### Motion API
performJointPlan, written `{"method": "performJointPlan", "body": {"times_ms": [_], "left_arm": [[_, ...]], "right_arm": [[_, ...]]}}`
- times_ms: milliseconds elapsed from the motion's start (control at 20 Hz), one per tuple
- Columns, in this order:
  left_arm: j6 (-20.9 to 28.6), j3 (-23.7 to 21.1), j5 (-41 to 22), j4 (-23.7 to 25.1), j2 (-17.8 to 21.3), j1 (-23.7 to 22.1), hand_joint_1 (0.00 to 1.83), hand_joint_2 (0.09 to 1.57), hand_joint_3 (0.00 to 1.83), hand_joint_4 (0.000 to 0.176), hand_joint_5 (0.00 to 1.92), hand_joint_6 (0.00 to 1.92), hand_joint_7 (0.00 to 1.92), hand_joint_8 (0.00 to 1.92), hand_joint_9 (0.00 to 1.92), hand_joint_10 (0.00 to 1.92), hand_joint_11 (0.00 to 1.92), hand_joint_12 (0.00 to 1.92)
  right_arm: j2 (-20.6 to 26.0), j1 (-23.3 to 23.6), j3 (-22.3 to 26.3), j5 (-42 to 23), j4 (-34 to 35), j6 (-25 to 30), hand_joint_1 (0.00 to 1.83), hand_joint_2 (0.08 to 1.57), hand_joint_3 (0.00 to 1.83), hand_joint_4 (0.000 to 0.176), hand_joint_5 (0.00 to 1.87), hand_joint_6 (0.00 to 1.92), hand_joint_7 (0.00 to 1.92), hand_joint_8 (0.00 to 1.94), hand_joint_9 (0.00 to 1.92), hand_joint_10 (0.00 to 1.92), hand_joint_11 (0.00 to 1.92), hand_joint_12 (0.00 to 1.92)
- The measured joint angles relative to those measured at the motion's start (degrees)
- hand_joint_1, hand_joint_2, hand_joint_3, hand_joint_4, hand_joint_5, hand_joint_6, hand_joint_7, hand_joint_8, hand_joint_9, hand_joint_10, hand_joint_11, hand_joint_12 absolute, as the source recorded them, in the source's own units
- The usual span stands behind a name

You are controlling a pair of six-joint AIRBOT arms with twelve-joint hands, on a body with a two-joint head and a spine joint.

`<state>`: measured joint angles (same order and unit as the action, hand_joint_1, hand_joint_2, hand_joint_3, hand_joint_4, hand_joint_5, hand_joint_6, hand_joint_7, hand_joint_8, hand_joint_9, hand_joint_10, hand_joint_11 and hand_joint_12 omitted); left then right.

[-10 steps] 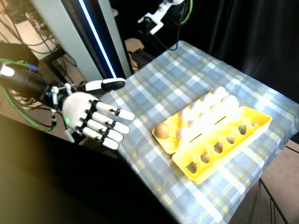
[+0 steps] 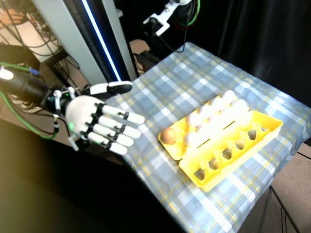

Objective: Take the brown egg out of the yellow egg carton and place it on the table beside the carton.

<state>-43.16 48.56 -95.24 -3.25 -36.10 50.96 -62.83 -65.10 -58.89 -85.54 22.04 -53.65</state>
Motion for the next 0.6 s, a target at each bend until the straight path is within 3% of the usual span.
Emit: {"method": "performJointPlan", "body": {"times_ms": [200,450,600], "left_arm": [[0.0,0.0,0.0,0.22,0.0,0.0,0.29,1.41,0.01,0.0,0.86,1.92,1.17,1.92,1.22,1.92,0.98,1.92],[0.0,0.0,0.0,0.11,0.0,-0.02,0.29,1.4,0.0,0.0,0.91,1.92,1.2,1.92,1.27,1.92,1.04,1.92],[0.0,0.0,-0.02,0.13,0.0,-0.02,0.31,1.38,0.0,0.0,0.9,1.92,1.19,1.92,1.24,1.92,1.01,1.92]], "right_arm": [[-1.01,3.65,-3.3,7.54,-2.25,-0.04,0.33,1.04,0.0,0.069,0.17,0.0,0.37,0.01,0.18,0.01,0.07,0.05],[-2.14,7.43,-6.88,14.75,-5.38,-0.04,0.49,1.04,0.0,0.017,0.18,0.01,0.5,0.01,0.27,0.02,0.07,0.04],[-3.43,8.48,-9.11,18.73,-5.44,-0.22,0.5,1.07,0.01,0.019,0.32,0.02,0.59,0.01,0.39,0.02,0.16,0.06]]}}
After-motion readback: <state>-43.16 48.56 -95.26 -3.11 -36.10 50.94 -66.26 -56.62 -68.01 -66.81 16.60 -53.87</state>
